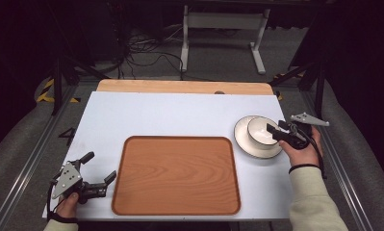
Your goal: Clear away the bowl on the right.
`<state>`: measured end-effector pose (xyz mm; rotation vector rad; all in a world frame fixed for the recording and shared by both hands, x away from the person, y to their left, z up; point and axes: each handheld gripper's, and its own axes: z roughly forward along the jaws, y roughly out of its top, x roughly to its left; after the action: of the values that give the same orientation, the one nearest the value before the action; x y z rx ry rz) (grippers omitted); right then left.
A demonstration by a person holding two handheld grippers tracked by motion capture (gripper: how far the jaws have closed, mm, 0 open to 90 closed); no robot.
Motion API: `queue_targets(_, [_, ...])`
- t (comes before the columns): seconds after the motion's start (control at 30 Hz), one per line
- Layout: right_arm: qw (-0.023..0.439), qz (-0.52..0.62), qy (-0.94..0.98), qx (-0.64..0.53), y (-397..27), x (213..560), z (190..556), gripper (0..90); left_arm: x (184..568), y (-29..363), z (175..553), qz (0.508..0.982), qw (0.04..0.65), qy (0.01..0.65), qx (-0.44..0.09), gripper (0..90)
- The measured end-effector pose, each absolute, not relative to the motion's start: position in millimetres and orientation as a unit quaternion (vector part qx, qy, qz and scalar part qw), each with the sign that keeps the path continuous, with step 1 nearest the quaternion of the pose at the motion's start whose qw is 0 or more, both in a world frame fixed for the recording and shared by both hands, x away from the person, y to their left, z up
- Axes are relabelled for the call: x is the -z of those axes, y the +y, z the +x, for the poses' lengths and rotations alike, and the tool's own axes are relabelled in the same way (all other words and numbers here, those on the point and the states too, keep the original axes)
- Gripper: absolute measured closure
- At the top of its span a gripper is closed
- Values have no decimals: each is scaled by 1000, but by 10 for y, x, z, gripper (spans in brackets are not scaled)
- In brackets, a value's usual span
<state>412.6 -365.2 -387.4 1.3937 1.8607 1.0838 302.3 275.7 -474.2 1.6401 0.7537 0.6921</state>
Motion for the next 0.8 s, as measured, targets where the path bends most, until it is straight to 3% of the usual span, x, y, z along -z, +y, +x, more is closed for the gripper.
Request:
queue_targets(0.37, [252, 575, 699, -344, -3644, 3879, 4254, 606, 4742, 2760, 3023, 698, 568, 321, -294, 3])
queue_targets(0.8, [279, 589, 690, -314, -3641, 3831, 4272, 599, 4742, 2760, 3023, 698, 569, 321, -294, 3])
